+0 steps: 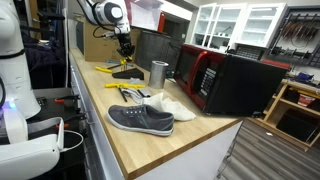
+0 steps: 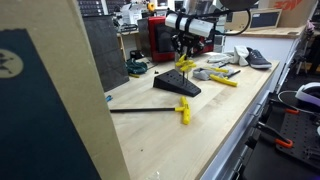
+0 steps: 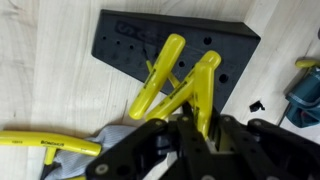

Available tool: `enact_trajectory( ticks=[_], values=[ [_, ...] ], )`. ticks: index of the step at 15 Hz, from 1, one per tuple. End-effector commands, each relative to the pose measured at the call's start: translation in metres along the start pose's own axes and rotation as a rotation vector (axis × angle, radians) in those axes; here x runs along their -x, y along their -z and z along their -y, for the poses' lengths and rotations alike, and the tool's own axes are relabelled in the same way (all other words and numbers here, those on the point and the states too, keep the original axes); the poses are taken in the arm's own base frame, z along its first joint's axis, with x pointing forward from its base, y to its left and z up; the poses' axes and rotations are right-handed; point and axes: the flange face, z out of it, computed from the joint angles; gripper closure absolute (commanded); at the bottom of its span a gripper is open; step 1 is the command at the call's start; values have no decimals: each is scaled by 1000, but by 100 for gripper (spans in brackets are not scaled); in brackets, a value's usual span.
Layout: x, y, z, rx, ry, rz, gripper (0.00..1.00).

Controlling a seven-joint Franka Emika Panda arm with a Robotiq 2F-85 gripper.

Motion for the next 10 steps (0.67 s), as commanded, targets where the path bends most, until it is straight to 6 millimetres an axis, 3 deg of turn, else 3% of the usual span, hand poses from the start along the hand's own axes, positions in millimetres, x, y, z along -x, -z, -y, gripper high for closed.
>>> enact_trajectory(
  ticks=[1, 10],
  values=[
    [1, 6, 4, 4, 7, -41, 96],
    [14, 6, 9, -39, 80, -80, 96]
  ],
)
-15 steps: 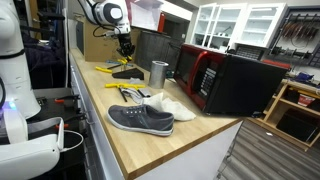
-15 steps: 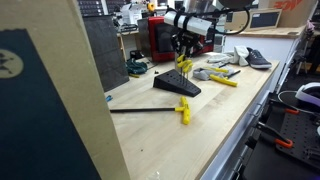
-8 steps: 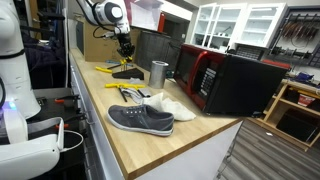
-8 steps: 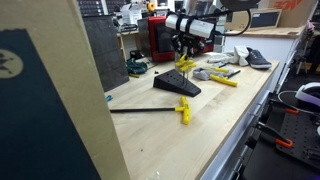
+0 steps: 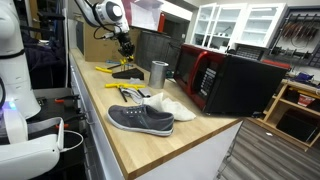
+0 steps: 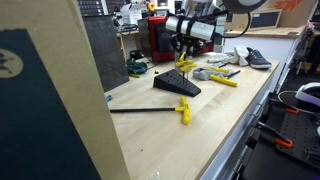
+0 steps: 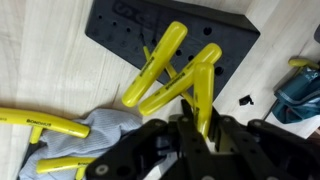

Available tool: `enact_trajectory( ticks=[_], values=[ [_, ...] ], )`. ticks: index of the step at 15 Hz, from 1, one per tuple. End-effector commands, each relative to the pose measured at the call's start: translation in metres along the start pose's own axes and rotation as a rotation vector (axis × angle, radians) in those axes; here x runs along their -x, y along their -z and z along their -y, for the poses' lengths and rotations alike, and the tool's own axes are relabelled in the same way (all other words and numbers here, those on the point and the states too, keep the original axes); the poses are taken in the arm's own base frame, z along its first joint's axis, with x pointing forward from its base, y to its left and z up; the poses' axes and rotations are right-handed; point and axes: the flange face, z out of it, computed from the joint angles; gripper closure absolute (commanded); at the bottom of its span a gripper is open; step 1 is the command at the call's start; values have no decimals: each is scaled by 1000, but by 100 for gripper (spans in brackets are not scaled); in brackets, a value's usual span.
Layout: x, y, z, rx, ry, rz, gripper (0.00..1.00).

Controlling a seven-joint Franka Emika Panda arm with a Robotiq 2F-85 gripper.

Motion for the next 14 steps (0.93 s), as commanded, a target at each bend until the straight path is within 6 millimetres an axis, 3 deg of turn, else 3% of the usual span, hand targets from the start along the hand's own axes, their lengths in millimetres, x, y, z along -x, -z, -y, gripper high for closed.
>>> enact_trajectory(
  ticks=[1, 14],
  values=[
    [7, 5, 8, -20, -20, 11, 96],
    [8, -2, 8, -17, -56, 43, 96]
  ],
)
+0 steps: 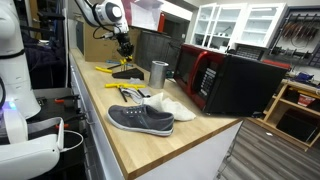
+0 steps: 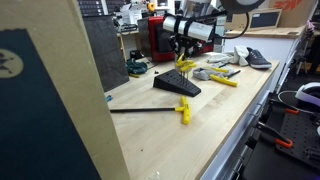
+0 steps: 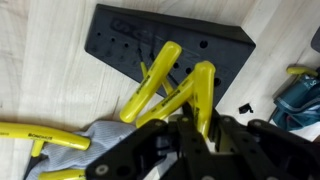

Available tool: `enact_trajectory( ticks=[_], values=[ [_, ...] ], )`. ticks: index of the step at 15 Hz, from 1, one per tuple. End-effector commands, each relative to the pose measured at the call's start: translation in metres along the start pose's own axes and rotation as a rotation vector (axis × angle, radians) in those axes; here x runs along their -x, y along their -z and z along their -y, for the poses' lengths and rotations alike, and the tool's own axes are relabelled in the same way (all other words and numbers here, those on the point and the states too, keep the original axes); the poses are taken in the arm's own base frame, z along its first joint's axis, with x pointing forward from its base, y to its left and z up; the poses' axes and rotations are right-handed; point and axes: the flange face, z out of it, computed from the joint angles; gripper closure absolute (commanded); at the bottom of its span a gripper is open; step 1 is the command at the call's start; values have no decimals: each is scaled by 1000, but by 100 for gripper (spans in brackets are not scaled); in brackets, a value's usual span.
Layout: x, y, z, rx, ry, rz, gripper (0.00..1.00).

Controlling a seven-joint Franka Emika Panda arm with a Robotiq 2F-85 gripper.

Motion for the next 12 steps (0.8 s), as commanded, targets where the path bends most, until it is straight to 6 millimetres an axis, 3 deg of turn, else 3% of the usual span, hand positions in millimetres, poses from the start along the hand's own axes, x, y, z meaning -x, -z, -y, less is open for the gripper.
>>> enact_trajectory(
  ticks=[1, 12],
  values=[
    [-1, -1, 5, -23, -35, 15, 96],
    [-1, -1, 7, -37, -57, 32, 96]
  ],
)
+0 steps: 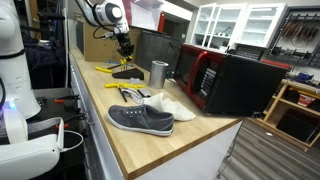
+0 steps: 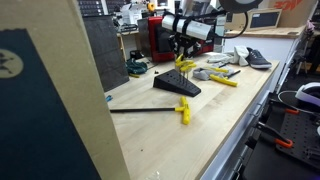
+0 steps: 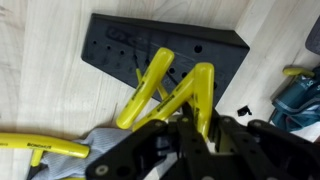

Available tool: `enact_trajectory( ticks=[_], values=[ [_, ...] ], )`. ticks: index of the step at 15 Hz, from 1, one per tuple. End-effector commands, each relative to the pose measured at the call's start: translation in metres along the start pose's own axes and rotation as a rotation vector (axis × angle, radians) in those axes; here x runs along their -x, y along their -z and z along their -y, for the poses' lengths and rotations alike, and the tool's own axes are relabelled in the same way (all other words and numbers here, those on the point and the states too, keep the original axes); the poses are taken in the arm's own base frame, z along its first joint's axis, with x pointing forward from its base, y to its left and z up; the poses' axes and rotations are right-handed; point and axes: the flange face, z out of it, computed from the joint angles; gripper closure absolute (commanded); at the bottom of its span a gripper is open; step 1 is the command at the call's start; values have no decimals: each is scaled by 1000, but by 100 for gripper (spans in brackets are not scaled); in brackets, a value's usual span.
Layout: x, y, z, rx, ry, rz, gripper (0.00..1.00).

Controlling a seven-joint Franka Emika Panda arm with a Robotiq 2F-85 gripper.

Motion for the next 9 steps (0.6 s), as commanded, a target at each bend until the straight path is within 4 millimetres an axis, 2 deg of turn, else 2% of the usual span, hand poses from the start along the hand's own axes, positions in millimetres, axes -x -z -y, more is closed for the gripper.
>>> enact_trajectory(
  ticks=[1, 9],
  values=[
    [-1, -3, 4, -23, -24, 5, 96],
    [0, -8, 3, -22, -5, -4, 96]
  ],
)
